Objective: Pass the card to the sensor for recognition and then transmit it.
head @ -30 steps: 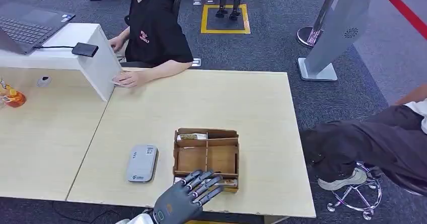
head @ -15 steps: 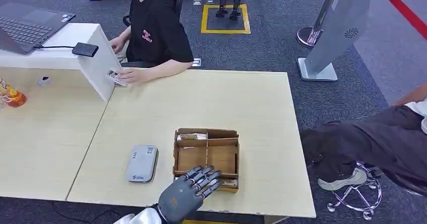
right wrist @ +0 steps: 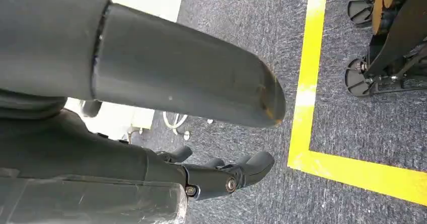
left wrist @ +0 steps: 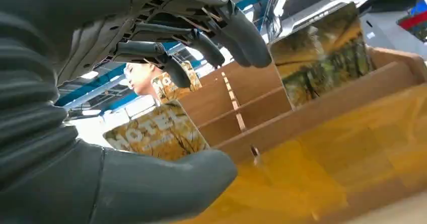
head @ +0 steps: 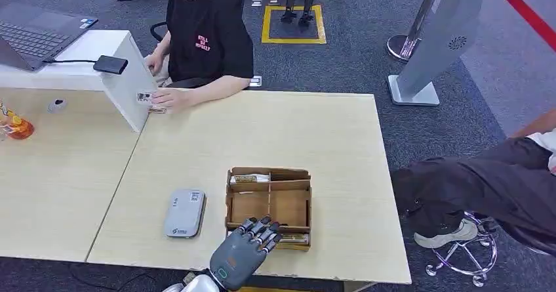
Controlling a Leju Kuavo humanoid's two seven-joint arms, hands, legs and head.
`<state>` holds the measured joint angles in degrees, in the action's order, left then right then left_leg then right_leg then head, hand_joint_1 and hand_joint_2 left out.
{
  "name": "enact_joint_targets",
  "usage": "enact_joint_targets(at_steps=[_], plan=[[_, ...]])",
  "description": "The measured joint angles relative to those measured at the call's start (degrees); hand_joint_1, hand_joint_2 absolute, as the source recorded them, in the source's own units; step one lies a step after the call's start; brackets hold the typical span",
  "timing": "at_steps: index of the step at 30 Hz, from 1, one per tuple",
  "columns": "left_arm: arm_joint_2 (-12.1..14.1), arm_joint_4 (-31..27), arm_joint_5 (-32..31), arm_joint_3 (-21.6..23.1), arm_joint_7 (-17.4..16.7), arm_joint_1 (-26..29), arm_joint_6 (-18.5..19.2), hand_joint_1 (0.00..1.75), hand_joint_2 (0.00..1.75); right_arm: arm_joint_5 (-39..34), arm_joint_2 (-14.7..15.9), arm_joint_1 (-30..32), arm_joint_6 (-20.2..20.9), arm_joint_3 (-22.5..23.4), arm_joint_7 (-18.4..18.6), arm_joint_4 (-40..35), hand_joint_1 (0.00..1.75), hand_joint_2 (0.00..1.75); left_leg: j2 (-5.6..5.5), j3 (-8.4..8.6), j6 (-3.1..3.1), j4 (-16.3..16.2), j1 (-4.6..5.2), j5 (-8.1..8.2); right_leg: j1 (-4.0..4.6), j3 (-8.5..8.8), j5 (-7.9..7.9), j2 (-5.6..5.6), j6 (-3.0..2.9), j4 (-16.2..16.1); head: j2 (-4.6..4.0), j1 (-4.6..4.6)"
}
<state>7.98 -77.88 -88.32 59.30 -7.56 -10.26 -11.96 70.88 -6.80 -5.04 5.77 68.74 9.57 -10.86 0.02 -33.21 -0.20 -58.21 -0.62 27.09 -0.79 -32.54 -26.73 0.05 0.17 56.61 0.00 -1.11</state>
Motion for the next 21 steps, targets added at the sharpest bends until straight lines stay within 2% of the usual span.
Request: enact_joint_targets(at_steps=[7, 11, 16, 21], plan=[[-0.5, 0.0, -1.4, -0.6, -2.5, 0.8, 0.6, 0.47, 1.75, 0.0, 0.0, 0.0, 0.1, 0.0, 0.0, 0.0, 0.0, 0.0, 0.0, 0.0, 0.0, 0.0, 0.0, 0.0, 0.0, 0.0, 0.0, 0.0, 0.0, 0.0, 0.0, 0.0], [-0.5, 0.0, -1.4, -0.6, -3.7, 0.8, 0.7, 0.35, 1.75, 0.0, 0.0, 0.0, 0.1, 0.0, 0.0, 0.0, 0.0, 0.0, 0.0, 0.01, 0.0, 0.0, 0.0, -0.01, 0.0, 0.01, 0.01, 0.0, 0.0, 0.0, 0.0, 0.0], [-0.5, -0.2, -1.5, -0.6, -6.9, 0.8, -0.3, 0.38, 1.75, 0.0, 0.0, 0.0, 0.0, 0.0, 0.0, 0.0, 0.0, 0.0, 0.0, 0.01, 0.0, 0.0, 0.0, -0.01, 0.0, 0.0, 0.01, 0.0, 0.0, 0.0, 0.0, 0.0], [-0.5, -0.6, -1.5, -0.7, -7.2, 0.8, -0.5, 0.44, 1.75, -0.1, 0.0, 0.0, 0.0, 0.0, 0.0, 0.0, 0.0, 0.0, 0.0, 0.01, 0.0, 0.0, 0.0, -0.01, 0.0, 0.0, 0.01, 0.0, 0.0, 0.0, 0.0, 0.0]])
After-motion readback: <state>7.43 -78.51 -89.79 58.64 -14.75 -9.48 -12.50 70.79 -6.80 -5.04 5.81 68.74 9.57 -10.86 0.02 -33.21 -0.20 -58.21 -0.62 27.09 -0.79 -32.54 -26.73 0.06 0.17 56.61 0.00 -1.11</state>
